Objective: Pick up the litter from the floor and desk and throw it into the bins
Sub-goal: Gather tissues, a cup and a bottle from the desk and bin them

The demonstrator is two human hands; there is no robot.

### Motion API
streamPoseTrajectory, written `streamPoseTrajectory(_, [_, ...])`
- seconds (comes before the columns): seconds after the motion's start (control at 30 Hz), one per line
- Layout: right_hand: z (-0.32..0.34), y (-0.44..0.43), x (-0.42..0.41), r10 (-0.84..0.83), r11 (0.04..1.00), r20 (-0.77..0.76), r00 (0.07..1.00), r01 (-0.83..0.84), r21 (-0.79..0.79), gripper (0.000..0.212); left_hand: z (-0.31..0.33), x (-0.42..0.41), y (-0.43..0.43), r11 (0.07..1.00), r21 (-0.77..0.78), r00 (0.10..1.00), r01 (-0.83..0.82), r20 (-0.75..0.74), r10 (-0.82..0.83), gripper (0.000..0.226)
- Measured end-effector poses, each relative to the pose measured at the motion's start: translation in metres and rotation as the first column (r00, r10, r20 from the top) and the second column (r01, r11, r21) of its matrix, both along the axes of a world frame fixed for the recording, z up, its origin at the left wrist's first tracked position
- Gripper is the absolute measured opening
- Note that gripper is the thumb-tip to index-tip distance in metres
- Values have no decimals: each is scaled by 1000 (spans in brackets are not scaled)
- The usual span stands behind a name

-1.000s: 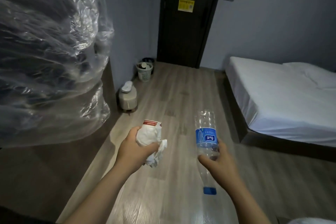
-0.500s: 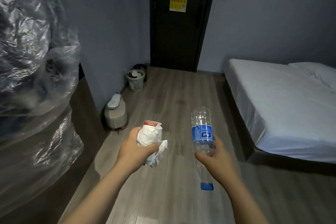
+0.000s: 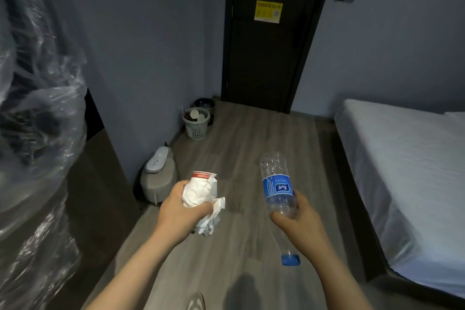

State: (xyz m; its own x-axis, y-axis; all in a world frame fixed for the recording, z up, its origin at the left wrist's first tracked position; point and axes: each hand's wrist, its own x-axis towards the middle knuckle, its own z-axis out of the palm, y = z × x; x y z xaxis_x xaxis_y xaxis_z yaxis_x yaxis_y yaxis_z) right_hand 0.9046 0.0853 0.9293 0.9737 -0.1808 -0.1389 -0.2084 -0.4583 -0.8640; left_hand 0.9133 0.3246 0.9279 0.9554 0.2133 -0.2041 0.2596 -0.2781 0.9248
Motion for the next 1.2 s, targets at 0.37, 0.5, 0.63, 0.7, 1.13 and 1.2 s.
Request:
streamPoseTrajectory(0.37, [1, 49, 238, -7, 998, -28, 1000, 6, -56, 45, 9, 239, 53, 1000, 2, 1000, 5, 11, -5, 53])
streamPoseTrajectory(0.5, [-7, 55, 299, 3, 999, -51, 999, -5, -38, 39, 6, 302, 57, 999, -38, 1000, 16, 7, -16, 55])
streamPoseTrajectory(0.63, [-17, 55, 379, 12, 999, -77, 997, -16, -47, 41, -3, 374, 59, 998, -54, 1000, 25, 9, -25, 55])
streamPoseTrajectory(0.7, [-21, 55, 424, 27, 998, -82, 996, -31, -56, 49, -5, 412, 56, 998, -60, 1000, 14, 20, -12, 54])
streamPoseTrajectory(1.13, [-6, 27, 684, 127, 985, -74, 989, -135, -106, 44, 4, 649, 24, 999, -2, 999, -49, 5, 49, 30])
streamPoseTrajectory(1.2, [-8, 25, 714, 139, 984, -87, 986, -148, -100, 47, -1, 680, 25, 996, -4, 996, -88, 4, 88, 33])
